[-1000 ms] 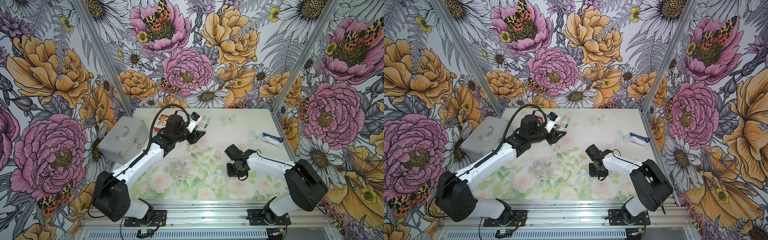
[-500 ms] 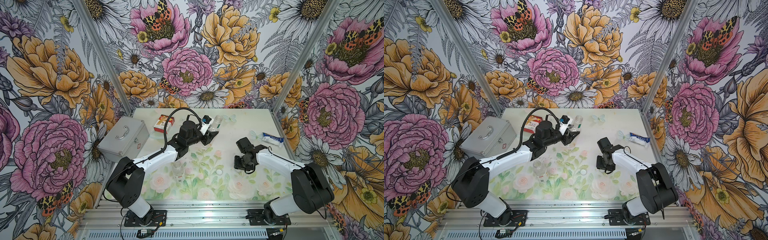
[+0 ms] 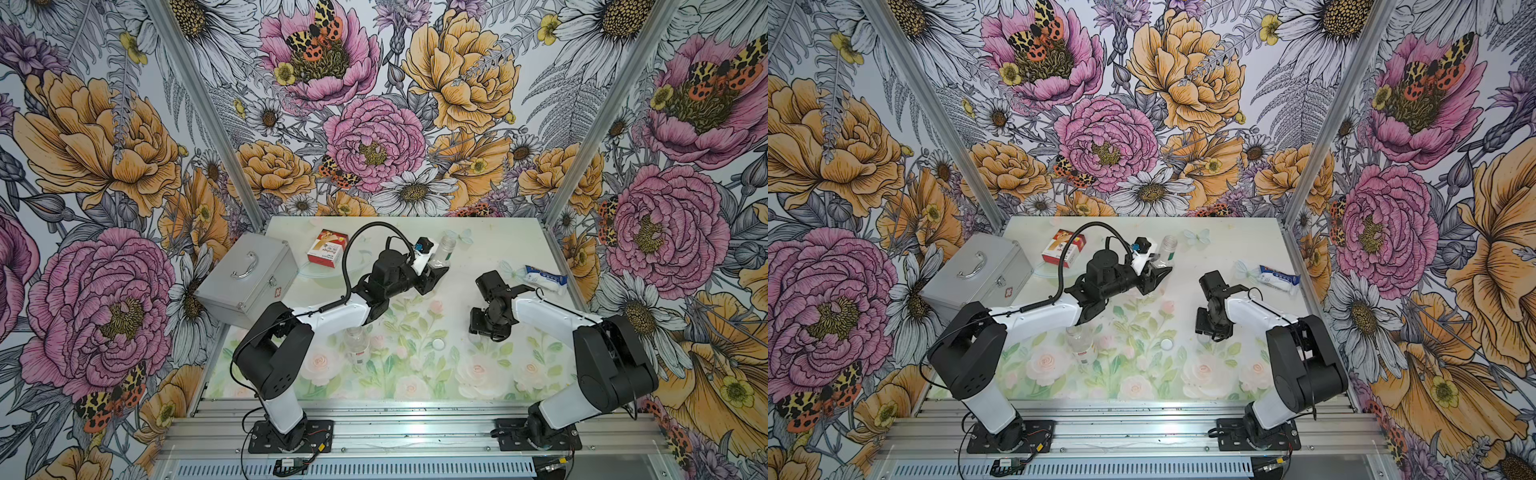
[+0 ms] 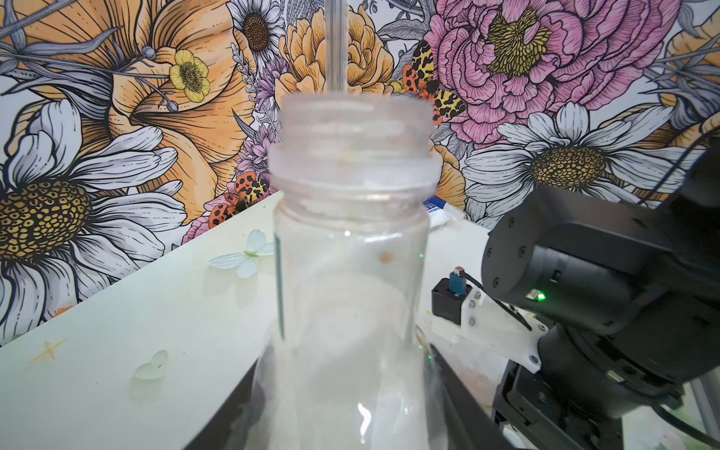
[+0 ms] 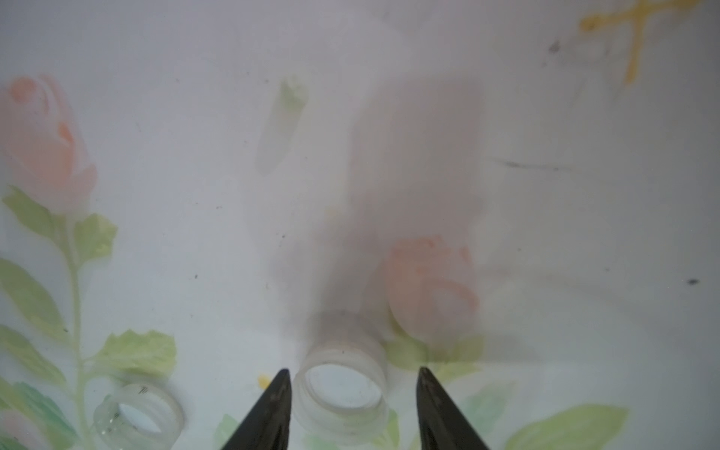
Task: Screw on the bottle caps
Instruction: Move the bottle cap to the center of the board.
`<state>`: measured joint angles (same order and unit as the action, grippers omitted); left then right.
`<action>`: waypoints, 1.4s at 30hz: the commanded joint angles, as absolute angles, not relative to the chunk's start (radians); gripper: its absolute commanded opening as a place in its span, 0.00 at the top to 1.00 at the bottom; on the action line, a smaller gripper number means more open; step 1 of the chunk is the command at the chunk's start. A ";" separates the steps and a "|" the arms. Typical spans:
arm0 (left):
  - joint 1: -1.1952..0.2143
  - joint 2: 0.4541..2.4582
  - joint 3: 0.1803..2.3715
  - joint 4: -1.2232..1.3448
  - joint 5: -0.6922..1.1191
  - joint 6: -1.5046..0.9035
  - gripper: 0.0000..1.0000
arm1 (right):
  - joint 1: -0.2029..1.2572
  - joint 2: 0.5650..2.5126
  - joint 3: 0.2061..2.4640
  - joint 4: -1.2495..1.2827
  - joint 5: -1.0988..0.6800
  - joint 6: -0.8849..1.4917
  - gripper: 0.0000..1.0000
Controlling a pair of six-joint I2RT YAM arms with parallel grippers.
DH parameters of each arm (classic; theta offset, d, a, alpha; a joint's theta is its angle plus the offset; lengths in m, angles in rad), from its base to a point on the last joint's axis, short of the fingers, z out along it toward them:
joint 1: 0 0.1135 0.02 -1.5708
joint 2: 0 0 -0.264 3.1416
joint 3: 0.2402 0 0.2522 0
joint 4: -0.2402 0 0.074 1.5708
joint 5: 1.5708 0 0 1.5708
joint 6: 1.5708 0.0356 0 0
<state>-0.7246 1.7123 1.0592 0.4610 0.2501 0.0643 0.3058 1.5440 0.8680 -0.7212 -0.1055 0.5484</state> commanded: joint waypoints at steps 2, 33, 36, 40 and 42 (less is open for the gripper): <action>-0.732 1.713 1.031 0.506 0.234 0.063 0.66 | 0.301 1.512 0.884 -0.715 -0.152 0.530 0.45; -0.719 1.737 0.957 0.518 0.254 0.086 0.65 | 0.348 1.389 1.001 -0.766 -0.184 0.512 0.34; -0.719 1.743 0.953 0.518 0.264 0.094 0.65 | 0.339 1.322 1.068 -0.767 -0.285 0.505 0.33; -0.721 1.748 0.945 0.517 0.280 0.114 0.65 | 0.334 1.259 1.170 -0.768 -0.423 0.491 0.30; -0.724 1.749 0.942 0.517 0.288 0.126 0.65 | 0.334 1.248 1.214 -0.767 -0.454 0.494 0.29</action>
